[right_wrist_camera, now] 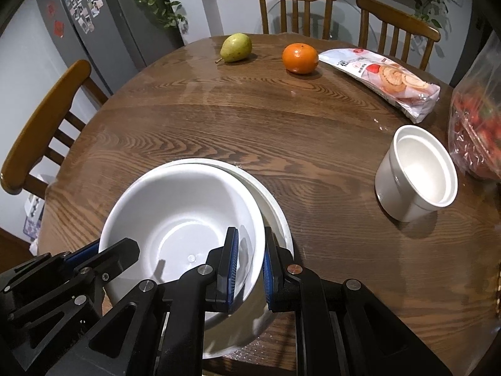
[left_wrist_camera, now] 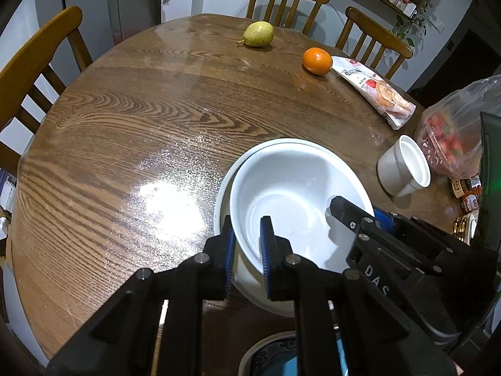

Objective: Organize plates and bowls
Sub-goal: 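Lower the white bowl onto the teal dish with both grippers, then open both grippers and lift them away from the white bowl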

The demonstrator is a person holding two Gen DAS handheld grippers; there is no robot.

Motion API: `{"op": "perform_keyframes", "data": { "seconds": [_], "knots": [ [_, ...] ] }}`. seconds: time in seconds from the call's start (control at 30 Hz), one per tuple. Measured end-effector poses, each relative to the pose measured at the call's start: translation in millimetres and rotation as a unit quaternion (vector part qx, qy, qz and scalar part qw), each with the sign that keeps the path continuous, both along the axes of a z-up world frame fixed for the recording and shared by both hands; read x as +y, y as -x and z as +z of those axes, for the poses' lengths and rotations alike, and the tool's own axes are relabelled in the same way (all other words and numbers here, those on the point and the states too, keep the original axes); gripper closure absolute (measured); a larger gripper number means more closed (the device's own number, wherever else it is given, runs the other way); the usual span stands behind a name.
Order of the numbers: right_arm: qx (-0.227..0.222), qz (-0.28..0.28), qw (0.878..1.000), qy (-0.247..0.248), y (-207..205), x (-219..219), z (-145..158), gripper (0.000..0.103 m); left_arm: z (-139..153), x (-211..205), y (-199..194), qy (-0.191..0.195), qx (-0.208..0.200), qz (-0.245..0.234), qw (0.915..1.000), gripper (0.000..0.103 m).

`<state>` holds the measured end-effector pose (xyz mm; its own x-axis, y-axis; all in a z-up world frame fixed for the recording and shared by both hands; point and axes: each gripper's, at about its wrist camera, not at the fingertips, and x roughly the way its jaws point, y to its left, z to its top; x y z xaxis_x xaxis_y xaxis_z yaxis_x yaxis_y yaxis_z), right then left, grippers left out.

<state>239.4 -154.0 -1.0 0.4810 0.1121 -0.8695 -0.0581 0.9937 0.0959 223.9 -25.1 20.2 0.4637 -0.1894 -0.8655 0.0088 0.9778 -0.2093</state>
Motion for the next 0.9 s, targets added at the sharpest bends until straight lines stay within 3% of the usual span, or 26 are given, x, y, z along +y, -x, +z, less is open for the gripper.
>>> {"op": "perform_keyframes", "data": {
  "seconds": [0.3, 0.9],
  "knots": [
    [-0.003, -0.002, 1.0, 0.01, 0, 0, 2, 0.088, -2, -2, -1, -0.003, 0.007, 0.001, 1.0, 0.088],
    [-0.021, -0.002, 1.0, -0.007, 6, -7, 18, 0.087, 8, -5, 5, 0.002, -0.002, 0.0, 1.0, 0.065]
  ]
}}
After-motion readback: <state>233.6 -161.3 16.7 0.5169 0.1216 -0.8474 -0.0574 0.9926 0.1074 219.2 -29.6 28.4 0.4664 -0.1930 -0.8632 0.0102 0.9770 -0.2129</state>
